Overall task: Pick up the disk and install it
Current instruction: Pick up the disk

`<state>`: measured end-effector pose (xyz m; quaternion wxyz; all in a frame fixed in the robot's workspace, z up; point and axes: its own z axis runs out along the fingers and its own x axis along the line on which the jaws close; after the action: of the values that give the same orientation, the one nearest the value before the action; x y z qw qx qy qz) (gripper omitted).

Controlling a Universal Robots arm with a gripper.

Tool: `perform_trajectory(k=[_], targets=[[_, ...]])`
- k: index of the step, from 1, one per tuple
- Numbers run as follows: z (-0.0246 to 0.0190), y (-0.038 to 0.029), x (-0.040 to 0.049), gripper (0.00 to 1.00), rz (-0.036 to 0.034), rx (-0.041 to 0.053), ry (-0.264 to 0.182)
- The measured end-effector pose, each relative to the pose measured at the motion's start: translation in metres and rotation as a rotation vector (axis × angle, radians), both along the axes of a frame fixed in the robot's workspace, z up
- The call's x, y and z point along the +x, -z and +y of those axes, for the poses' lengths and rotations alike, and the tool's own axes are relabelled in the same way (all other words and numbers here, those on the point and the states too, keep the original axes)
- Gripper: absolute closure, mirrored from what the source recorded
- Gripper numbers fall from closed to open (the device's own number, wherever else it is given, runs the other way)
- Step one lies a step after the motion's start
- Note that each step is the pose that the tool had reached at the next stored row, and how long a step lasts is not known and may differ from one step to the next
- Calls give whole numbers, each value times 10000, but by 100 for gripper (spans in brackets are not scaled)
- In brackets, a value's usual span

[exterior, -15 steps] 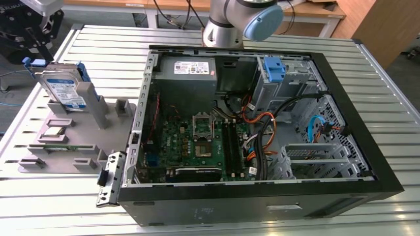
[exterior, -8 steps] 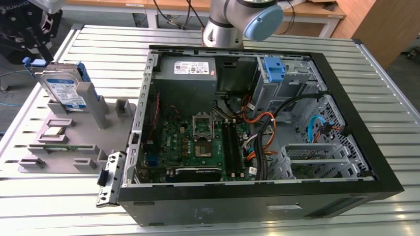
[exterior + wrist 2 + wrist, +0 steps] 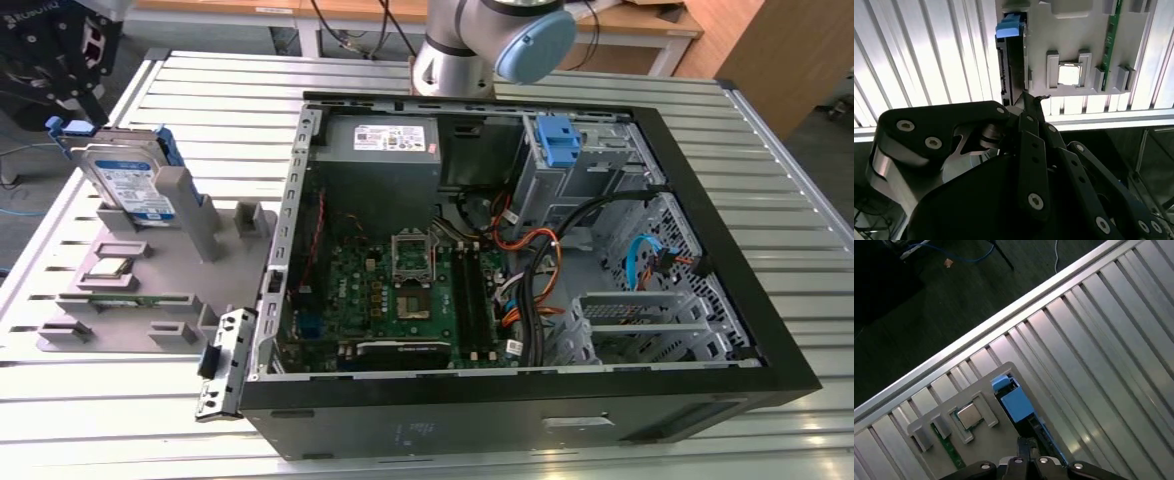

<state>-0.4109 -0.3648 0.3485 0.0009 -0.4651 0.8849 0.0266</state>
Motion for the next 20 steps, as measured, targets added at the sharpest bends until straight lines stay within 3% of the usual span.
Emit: perform_trajectory(k=[18, 20], targets=[[0, 21, 0, 90, 0, 1, -3262], [0, 21, 0, 90, 2, 0, -3405]])
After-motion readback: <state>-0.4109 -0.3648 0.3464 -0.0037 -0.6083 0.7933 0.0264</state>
